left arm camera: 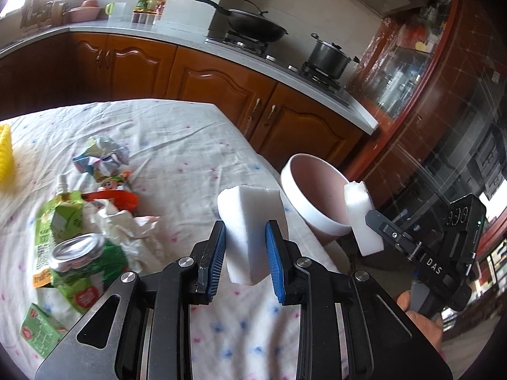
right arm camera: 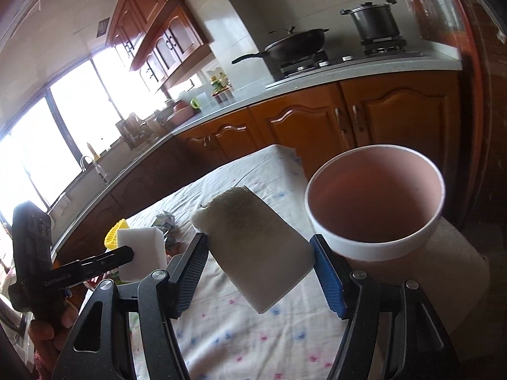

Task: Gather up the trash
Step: 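Carry both sponges over the pink bin and release them inside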

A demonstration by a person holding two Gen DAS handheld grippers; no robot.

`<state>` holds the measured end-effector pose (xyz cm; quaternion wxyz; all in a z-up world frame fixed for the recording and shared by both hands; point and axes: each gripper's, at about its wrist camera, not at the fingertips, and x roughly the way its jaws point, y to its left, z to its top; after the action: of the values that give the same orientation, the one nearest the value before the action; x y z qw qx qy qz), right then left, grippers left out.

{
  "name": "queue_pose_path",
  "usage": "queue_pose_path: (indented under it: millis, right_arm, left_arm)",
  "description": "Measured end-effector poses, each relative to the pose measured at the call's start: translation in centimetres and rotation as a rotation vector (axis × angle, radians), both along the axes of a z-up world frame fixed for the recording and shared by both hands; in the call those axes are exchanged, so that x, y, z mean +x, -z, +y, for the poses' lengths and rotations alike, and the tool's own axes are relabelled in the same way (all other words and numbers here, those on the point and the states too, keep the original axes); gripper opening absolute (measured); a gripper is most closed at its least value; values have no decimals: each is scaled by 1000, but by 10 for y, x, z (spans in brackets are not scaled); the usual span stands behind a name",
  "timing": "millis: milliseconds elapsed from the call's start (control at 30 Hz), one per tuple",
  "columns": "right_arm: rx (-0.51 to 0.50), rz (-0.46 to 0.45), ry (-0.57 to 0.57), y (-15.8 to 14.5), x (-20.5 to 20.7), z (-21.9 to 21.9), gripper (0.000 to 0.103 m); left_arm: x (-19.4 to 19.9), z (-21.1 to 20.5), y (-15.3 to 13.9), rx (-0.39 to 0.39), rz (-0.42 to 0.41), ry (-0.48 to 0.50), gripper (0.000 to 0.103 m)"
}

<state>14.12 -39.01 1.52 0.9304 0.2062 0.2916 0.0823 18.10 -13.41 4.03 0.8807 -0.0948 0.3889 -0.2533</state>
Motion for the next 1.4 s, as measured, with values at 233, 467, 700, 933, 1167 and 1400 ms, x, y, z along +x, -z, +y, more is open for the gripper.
queue_pose_path:
  millis: [233,467,700,933,1167,1400]
  right_arm:
    - [-9,-8,66,-1,-8,-24,68]
    - [-16,-6,122,-2,-7,-46,68]
    - [-43,14,167,-3,5,-72,69]
    - [-66,68,194,3,36,-104,70]
    - [-82,130,190,16,64,-122,71]
    - [-78,176,178,25,78,-128,76]
  left_arm:
    - [7,-26,-3,2,-4,46,24]
    - [19,-57,-6,8,-12,92,24]
    - [38,-102,-8,24,-8,158,24]
    - [71,-159,-4,74,13,209,24]
    - [95,-204,19,134,79,245,25]
    - [109,-218,36,174,126,231,47]
